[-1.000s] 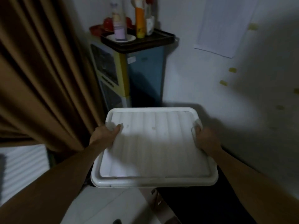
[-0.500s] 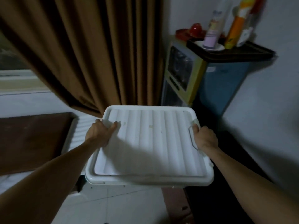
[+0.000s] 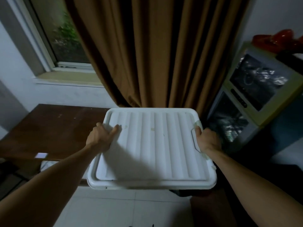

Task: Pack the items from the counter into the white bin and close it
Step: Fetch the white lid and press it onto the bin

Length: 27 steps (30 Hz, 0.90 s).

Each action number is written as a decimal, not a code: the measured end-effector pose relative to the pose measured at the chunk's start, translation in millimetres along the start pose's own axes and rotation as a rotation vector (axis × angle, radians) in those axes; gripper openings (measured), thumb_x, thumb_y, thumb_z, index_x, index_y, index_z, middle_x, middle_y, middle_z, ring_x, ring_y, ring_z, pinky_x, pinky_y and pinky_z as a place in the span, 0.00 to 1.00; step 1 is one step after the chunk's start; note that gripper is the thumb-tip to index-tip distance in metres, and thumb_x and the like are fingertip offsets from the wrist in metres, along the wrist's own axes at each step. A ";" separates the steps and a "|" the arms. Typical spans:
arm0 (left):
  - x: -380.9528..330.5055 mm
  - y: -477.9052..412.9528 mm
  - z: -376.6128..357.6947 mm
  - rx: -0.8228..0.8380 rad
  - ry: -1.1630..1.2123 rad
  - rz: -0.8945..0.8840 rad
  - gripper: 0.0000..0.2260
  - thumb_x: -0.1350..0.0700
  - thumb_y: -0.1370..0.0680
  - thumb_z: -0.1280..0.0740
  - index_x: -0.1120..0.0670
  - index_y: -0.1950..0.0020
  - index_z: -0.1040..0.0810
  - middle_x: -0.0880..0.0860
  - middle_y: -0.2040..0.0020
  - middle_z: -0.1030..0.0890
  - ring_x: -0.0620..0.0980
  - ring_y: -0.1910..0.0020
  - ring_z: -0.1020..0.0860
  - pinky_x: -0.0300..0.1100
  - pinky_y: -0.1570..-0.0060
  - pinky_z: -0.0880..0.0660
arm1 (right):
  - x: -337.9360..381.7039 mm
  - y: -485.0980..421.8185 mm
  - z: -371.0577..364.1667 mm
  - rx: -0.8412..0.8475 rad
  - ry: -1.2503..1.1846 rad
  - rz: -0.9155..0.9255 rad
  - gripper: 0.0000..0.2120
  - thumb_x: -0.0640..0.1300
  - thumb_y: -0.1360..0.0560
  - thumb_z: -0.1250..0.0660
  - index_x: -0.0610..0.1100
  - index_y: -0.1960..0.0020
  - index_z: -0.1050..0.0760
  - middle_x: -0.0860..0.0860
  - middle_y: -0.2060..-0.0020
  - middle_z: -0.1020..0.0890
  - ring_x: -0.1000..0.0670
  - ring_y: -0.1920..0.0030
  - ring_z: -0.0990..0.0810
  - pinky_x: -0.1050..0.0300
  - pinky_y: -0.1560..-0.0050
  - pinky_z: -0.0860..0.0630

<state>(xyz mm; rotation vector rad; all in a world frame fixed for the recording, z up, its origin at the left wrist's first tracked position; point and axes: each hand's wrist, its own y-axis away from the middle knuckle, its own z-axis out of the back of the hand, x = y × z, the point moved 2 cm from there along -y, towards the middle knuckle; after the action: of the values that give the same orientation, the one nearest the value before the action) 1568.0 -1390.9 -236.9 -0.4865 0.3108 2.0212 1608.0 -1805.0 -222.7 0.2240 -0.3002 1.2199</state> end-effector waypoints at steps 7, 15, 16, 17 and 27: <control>90.7 -32.6 38.7 -0.072 0.012 0.078 0.32 0.25 0.31 0.41 0.54 0.49 0.34 0.59 0.50 0.23 0.62 0.51 0.22 0.50 0.54 0.26 | 103.2 2.4 -52.2 0.054 -0.023 0.098 0.30 0.63 0.20 0.49 0.36 0.46 0.24 0.38 0.50 0.19 0.37 0.51 0.19 0.50 0.56 0.24; 177.9 -34.7 70.1 -0.119 -0.008 0.259 0.38 0.19 0.35 0.47 0.52 0.48 0.34 0.55 0.53 0.27 0.56 0.57 0.25 0.50 0.57 0.25 | 198.9 10.3 -99.0 0.109 -0.019 0.259 0.29 0.62 0.19 0.49 0.36 0.46 0.25 0.38 0.50 0.20 0.36 0.51 0.20 0.48 0.56 0.24; 187.4 -33.8 72.0 -0.128 -0.012 0.287 0.38 0.19 0.35 0.47 0.52 0.48 0.34 0.54 0.53 0.27 0.56 0.57 0.24 0.50 0.58 0.24 | 207.8 11.4 -104.9 0.123 -0.018 0.268 0.29 0.62 0.19 0.49 0.36 0.46 0.25 0.38 0.50 0.20 0.36 0.51 0.20 0.49 0.56 0.25; 200.4 -34.7 75.7 -0.137 -0.014 0.318 0.38 0.19 0.35 0.47 0.52 0.48 0.33 0.53 0.54 0.27 0.55 0.59 0.24 0.48 0.61 0.25 | 222.1 12.5 -113.2 0.140 -0.016 0.289 0.29 0.62 0.19 0.49 0.36 0.47 0.25 0.38 0.50 0.20 0.36 0.50 0.20 0.49 0.56 0.25; 275.6 -68.7 82.7 -0.175 -0.045 0.438 0.35 0.24 0.32 0.42 0.56 0.47 0.30 0.55 0.54 0.24 0.55 0.60 0.25 0.46 0.64 0.30 | 310.1 6.6 -189.9 0.221 0.026 0.404 0.28 0.59 0.19 0.48 0.35 0.47 0.24 0.38 0.53 0.19 0.37 0.54 0.19 0.49 0.56 0.23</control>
<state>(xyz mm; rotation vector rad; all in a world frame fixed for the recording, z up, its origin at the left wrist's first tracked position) 1494.0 -1109.9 -292.1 -0.5122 0.2265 2.4971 1718.7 -1466.1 -294.2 0.3496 -0.1918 1.6569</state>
